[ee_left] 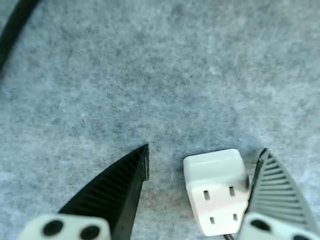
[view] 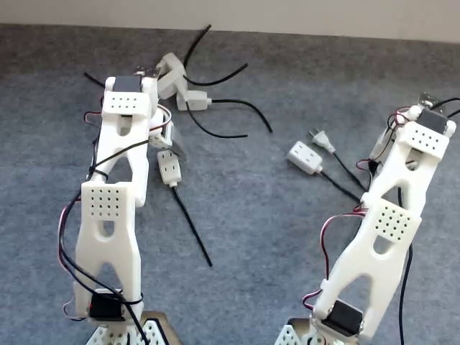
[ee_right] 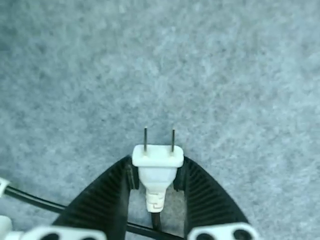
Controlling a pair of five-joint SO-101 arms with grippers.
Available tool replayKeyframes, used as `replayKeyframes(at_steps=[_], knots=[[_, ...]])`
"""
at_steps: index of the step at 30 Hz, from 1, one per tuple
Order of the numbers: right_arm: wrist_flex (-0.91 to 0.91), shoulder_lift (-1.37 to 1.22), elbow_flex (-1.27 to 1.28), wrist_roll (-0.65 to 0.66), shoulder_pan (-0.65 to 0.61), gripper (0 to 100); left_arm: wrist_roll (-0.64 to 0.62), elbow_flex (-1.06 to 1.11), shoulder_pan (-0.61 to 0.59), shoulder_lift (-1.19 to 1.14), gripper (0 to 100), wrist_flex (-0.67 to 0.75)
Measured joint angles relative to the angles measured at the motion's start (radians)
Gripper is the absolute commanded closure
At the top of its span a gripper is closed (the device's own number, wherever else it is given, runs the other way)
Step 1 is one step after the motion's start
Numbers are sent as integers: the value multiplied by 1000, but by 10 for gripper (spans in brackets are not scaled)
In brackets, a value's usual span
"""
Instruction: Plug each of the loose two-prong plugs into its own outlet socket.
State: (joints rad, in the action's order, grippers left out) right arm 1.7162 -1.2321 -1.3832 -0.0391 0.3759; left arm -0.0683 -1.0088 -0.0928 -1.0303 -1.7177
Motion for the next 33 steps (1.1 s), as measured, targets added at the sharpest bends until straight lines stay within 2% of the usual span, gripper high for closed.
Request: replayKeyframes(at_steps=[5, 7, 14, 20, 33], knots=[[8, -3, -21, 0, 15, 783, 0, 0, 0, 0, 663, 0], [8, -3, -23, 2, 26, 758, 0, 0, 0, 0, 663, 0], [8, -3, -40, 9, 110, 758, 0, 0, 0, 0, 663, 0], [8, -3, -40, 106, 143, 758, 0, 0, 0, 0, 663, 0], [9, 9, -40, 115, 269, 758, 0, 0, 0, 0, 663, 0]])
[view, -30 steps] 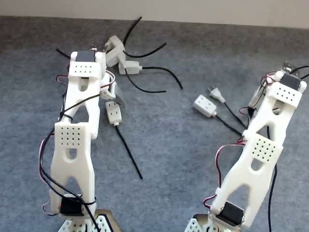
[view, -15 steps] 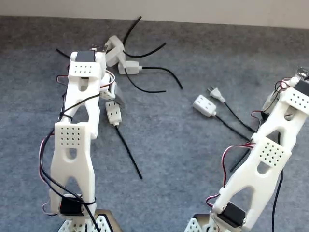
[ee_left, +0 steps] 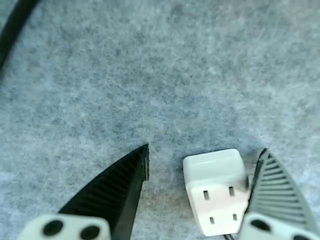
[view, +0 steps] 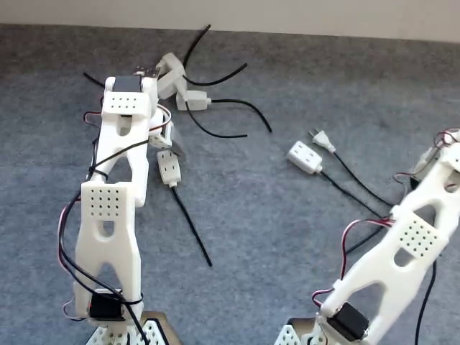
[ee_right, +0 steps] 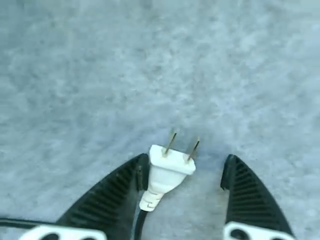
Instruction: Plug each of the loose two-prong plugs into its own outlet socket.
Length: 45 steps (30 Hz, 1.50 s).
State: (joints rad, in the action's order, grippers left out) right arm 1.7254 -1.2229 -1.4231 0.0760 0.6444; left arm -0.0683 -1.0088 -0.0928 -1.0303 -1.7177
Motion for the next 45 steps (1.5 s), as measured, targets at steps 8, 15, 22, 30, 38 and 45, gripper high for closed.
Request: replayKeyframes(at_steps=[8, 15, 22, 30, 38, 45], knots=[[0, 52, 0, 0, 117, 758, 0, 0, 0, 0, 663, 0], [0, 87, 0, 6, 212, 758, 0, 0, 0, 0, 663, 0], [0, 166, 0, 6, 229, 758, 0, 0, 0, 0, 663, 0], [0, 334, 0, -121, 169, 816, 0, 0, 0, 0, 663, 0], [0, 549, 173, -230, 87, 854, 0, 0, 0, 0, 663, 0], [0, 836, 694, -262, 3, 854, 0, 0, 0, 0, 663, 0]])
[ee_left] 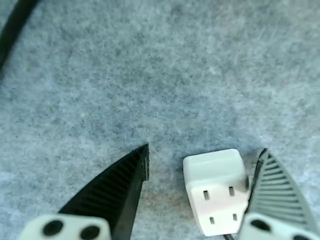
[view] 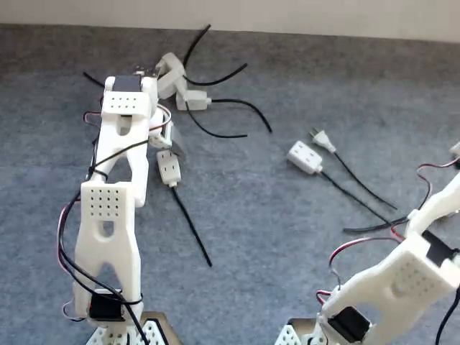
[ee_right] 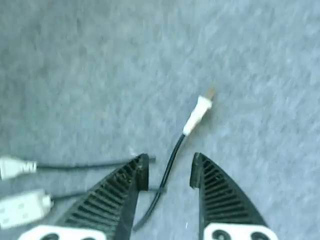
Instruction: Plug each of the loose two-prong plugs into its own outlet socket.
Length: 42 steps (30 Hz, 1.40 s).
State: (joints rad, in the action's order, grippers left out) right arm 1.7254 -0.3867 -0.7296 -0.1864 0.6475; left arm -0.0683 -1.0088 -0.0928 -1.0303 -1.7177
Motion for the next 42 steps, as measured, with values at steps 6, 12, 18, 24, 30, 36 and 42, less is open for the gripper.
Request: replayKeyframes(at_steps=[6, 12, 18, 24, 30, 36, 42], knots=[[-135, 34, 327, -172, -9, 854, 0, 0, 0, 0, 663, 0], [-301, 34, 502, -201, 5, 854, 0, 0, 0, 0, 663, 0], [-393, 34, 517, -201, 41, 854, 0, 0, 0, 0, 663, 0], [-457, 34, 517, -204, 75, 854, 0, 0, 0, 0, 663, 0], [-465, -43, 517, -206, 81, 856, 0, 0, 0, 0, 663, 0], [-466, -160, 433, -206, 83, 856, 0, 0, 0, 0, 663, 0], [-466, -212, 341, -206, 117, 856, 0, 0, 0, 0, 663, 0]])
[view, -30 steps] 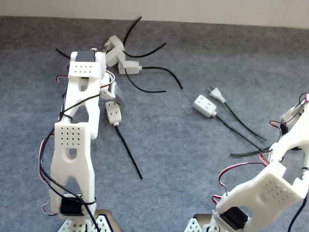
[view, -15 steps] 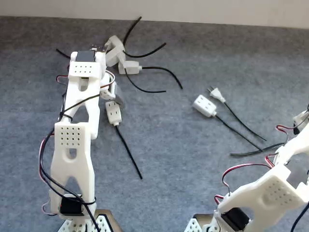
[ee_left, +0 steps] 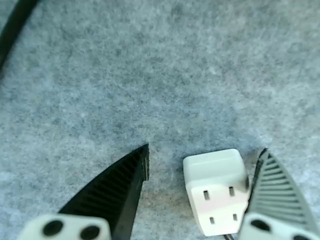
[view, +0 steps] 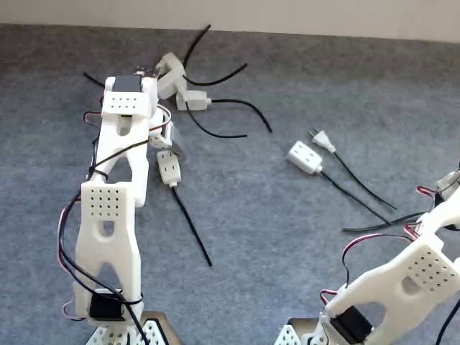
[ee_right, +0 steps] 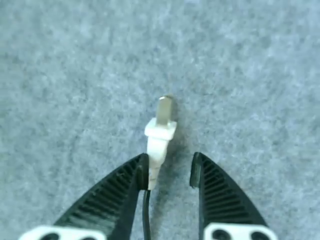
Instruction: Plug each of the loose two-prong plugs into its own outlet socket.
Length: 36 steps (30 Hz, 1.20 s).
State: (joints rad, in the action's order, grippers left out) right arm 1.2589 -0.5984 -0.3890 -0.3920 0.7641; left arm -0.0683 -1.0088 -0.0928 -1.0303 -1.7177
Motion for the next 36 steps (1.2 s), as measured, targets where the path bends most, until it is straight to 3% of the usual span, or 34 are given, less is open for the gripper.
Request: replayKeyframes(at_steps=[19, 24, 36], knots=[[3, -181, -190, -2, 12, 858, 0, 0, 0, 0, 663, 0], [18, -221, -238, -2, 20, 911, 0, 0, 0, 0, 663, 0], [83, -222, -250, 0, 11, 881, 0, 0, 0, 0, 663, 0]])
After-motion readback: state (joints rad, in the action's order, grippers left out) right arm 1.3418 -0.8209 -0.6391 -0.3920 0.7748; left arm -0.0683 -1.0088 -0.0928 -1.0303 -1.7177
